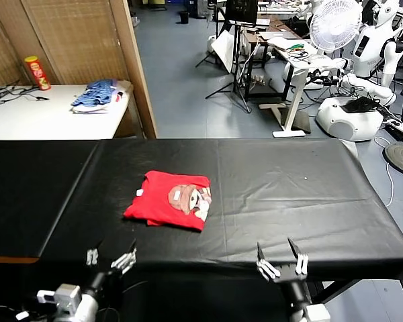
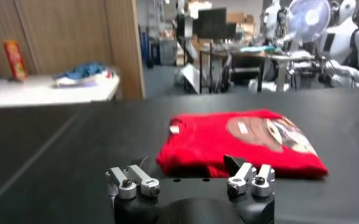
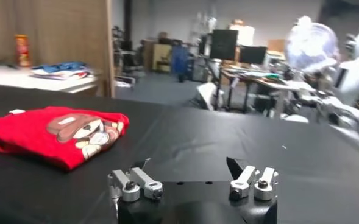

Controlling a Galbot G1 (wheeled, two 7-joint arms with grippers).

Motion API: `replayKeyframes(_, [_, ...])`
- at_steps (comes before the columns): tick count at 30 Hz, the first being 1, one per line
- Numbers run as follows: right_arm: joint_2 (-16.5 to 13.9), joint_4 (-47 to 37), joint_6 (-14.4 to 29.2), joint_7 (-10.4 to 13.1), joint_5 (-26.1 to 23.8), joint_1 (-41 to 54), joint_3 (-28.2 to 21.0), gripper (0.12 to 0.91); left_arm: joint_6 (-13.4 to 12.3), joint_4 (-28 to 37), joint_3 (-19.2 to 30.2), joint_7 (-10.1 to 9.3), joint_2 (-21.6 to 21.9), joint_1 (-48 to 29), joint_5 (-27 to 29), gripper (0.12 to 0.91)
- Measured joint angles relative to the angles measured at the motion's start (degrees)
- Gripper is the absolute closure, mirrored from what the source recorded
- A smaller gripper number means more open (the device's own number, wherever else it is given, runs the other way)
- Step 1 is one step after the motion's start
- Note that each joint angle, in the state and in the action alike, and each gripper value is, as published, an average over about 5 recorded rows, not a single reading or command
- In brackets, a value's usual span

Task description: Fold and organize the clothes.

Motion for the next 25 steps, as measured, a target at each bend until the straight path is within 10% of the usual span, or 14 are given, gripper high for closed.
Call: replayKeyframes(25, [1.5,6.8,-8.1,3.1,0.6,-10.2,0.5,0.227,4.2,-3.0,-6.8,1.52,0.1,8.4,-5.9,0.232])
